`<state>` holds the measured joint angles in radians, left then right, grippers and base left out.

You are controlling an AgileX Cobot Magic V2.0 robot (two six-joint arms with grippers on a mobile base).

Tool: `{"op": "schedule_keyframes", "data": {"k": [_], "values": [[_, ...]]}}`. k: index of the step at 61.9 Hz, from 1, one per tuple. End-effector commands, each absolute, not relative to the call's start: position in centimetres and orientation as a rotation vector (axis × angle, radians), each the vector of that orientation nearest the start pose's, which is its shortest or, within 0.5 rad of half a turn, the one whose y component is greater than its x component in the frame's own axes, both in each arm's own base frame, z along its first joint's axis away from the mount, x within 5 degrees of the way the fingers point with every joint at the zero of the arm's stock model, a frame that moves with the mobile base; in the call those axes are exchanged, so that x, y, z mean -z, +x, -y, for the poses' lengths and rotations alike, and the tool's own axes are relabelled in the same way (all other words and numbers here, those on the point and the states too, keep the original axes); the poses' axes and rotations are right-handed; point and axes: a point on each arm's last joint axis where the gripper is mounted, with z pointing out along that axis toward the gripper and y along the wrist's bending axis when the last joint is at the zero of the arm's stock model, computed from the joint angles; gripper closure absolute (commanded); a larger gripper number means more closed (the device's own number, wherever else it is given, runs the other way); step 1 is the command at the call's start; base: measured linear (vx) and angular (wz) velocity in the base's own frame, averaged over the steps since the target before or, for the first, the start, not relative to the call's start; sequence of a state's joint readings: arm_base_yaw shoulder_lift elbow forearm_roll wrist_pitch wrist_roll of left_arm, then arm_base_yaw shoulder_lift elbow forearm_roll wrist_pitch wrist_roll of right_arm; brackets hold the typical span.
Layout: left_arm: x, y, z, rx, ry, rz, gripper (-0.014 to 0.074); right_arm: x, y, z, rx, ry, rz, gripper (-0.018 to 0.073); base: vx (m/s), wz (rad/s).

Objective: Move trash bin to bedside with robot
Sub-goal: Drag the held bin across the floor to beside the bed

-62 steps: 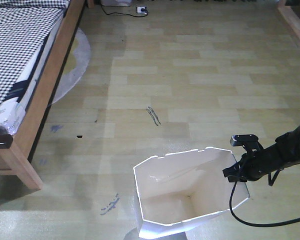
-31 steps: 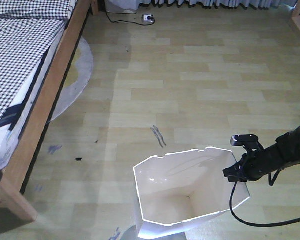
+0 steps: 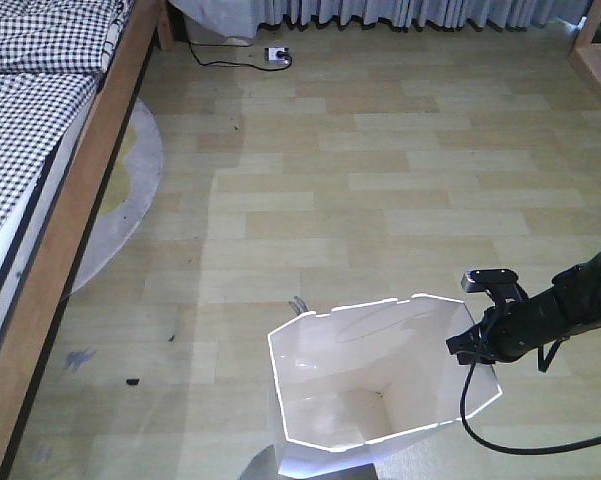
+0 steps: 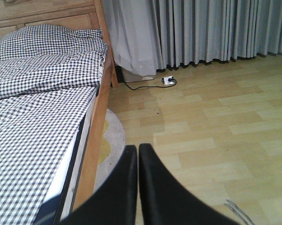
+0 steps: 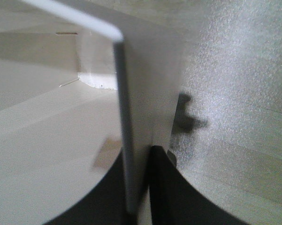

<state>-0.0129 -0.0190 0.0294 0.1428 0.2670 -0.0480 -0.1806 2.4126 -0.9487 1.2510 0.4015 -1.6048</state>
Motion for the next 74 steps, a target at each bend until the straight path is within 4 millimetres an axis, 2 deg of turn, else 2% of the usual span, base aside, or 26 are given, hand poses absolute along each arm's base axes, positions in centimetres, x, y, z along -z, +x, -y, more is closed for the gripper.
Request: {"op": "schedule_keyframes", "data": {"k": [1,74], "values": [[-17.8,5.58,-0.14,-0.069,0.066,-1.703,0.0602,1.23,32.47,1.21,-0.728,-0.302,-2.793,0.0566,0.35,-0.03],[-17.8,5.58,-0.14,-0.069,0.066,-1.703,0.0602,1.22,32.48,1.21,-0.728,-0.3,-2.793,0.0566,0.37,0.03]]}}
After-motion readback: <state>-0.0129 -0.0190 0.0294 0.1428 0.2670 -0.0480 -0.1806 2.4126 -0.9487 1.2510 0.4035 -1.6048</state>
